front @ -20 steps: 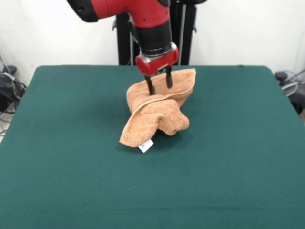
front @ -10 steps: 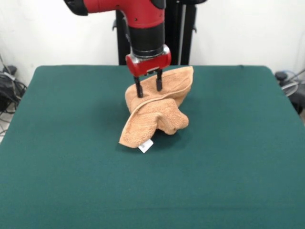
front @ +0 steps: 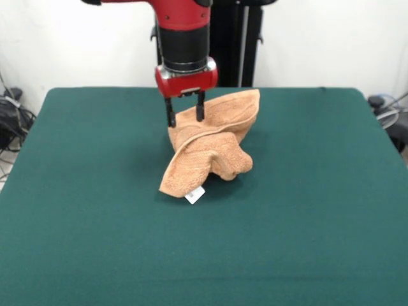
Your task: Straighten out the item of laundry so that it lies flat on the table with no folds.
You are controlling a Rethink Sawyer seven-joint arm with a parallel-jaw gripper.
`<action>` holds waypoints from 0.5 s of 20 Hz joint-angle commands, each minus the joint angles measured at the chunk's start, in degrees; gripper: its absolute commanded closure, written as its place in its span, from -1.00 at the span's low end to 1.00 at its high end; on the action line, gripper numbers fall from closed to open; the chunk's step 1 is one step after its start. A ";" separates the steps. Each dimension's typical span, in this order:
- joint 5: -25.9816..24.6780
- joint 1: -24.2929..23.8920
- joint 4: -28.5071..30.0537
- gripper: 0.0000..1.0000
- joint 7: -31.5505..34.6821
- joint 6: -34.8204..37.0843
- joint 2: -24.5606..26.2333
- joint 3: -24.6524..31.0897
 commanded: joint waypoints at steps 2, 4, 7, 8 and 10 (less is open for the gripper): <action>5.10 2.36 -4.50 -1.00 10.73 2.99 -1.55 -2.89; 6.11 2.38 -5.05 -1.00 10.09 3.88 -1.80 -2.77; 7.27 2.31 -6.13 -1.00 9.35 4.56 -1.28 -2.58; 7.49 2.24 -6.24 -1.00 9.16 4.36 -1.06 -2.54; 7.73 1.83 -6.69 -1.00 8.83 3.17 0.34 -2.34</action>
